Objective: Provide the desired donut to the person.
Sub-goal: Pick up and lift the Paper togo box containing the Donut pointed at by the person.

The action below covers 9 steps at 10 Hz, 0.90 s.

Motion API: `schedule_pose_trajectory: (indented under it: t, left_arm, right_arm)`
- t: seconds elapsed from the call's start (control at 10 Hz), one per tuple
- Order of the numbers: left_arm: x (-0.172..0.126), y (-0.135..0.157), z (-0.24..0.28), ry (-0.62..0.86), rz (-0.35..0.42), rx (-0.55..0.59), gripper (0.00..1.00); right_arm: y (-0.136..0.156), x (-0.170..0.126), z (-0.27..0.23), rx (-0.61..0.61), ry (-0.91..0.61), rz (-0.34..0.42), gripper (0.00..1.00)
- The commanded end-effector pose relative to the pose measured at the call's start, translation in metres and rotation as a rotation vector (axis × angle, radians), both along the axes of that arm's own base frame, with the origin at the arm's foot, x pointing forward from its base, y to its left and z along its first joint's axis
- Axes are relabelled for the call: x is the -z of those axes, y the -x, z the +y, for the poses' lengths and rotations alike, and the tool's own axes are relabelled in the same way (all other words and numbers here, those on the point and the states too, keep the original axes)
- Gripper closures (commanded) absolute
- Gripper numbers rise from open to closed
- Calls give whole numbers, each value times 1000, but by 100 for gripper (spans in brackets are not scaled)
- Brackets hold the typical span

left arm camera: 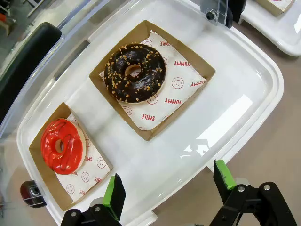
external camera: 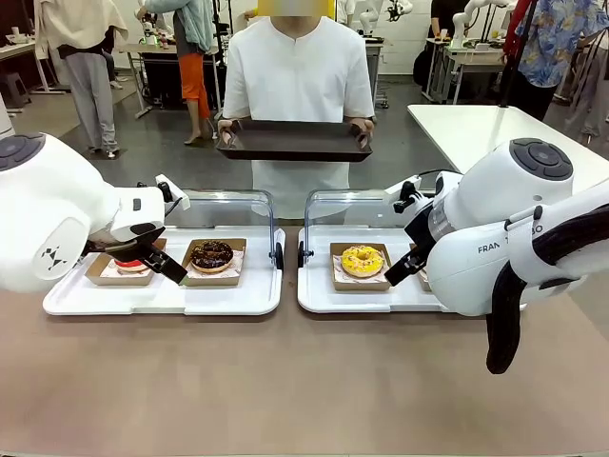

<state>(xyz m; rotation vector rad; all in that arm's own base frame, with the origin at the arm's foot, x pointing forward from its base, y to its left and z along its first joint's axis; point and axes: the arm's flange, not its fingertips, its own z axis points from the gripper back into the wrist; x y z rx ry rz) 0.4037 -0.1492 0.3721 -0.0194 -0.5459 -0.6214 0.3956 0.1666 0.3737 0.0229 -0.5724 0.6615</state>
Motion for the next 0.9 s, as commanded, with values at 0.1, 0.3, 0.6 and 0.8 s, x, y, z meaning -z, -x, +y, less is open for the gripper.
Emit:
schedule_pose_trajectory:
  t: [0.1,0.3,0.6,0.8]
  left_arm:
    - [0,0,0,0,0,0,0]
    - [0,0,0,0,0,0,0]
    - [-68,27,26,48,-99,14,0]
    - [-117,50,41,-7,-126,-39,0]
  right_arm:
    - [0,0,0,-1,0,0,0]
    - [0,0,0,-1,0,0,0]
    - [27,-69,-39,46,-108,-117,0]
    - [56,-121,-61,63,-86,-110,0]
